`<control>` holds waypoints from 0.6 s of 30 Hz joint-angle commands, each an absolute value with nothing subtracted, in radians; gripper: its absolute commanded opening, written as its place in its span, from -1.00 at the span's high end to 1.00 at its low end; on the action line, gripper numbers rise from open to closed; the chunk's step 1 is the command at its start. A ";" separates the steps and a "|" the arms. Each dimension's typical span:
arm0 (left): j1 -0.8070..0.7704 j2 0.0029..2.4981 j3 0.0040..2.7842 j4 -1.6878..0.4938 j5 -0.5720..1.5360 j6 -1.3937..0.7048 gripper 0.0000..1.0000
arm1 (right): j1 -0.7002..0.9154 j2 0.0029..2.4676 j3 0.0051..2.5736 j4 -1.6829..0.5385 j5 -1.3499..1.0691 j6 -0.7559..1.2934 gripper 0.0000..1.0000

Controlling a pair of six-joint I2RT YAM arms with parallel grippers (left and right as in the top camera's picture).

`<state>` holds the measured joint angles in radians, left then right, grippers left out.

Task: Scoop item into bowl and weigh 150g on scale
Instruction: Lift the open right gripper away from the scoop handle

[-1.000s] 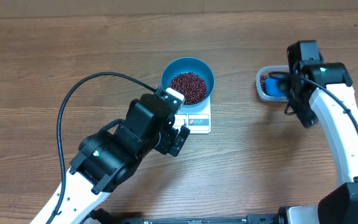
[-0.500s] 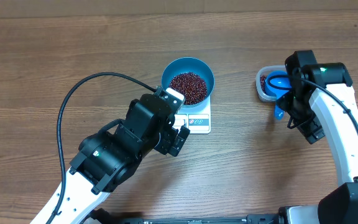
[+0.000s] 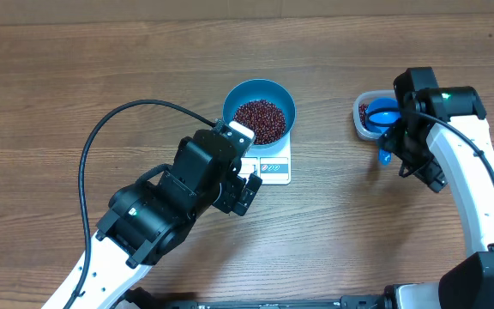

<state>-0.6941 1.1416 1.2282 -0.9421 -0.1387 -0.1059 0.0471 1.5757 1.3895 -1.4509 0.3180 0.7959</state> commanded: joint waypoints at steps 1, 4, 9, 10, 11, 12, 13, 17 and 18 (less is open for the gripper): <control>-0.693 1.145 1.217 -0.938 -0.126 -0.120 -0.99 | 0.044 1.563 1.408 -1.449 0.319 0.601 -1.00; -0.693 1.145 1.217 -0.938 -0.126 -0.120 -0.99 | 0.044 1.563 1.420 -1.462 0.305 0.545 -1.00; -0.693 1.145 1.217 -0.938 -0.126 -0.120 -0.99 | 0.044 1.553 1.484 -1.454 0.234 0.461 -1.00; -0.693 1.145 1.217 -0.938 -0.126 -0.120 -0.99 | 0.044 1.549 1.500 -1.449 0.216 0.442 -1.00; -0.693 1.145 1.217 -0.938 -0.126 -0.120 -0.99 | 0.044 1.542 1.520 -1.445 0.190 0.422 -1.00; -0.693 1.145 1.217 -0.938 -0.126 -0.120 -0.99 | 0.044 1.535 1.539 -1.442 0.165 0.405 -1.00; -0.693 1.145 1.217 -0.938 -0.126 -0.120 -0.99 | 0.044 1.526 1.559 -1.439 0.138 0.384 -1.00; -0.693 1.145 1.217 -0.938 -0.126 -0.120 -0.99 | 0.044 1.482 1.623 -1.438 0.041 0.275 -1.00; -0.693 1.145 1.217 -0.938 -0.126 -0.120 -0.99 | 0.044 1.471 1.625 -1.438 0.019 0.237 -1.00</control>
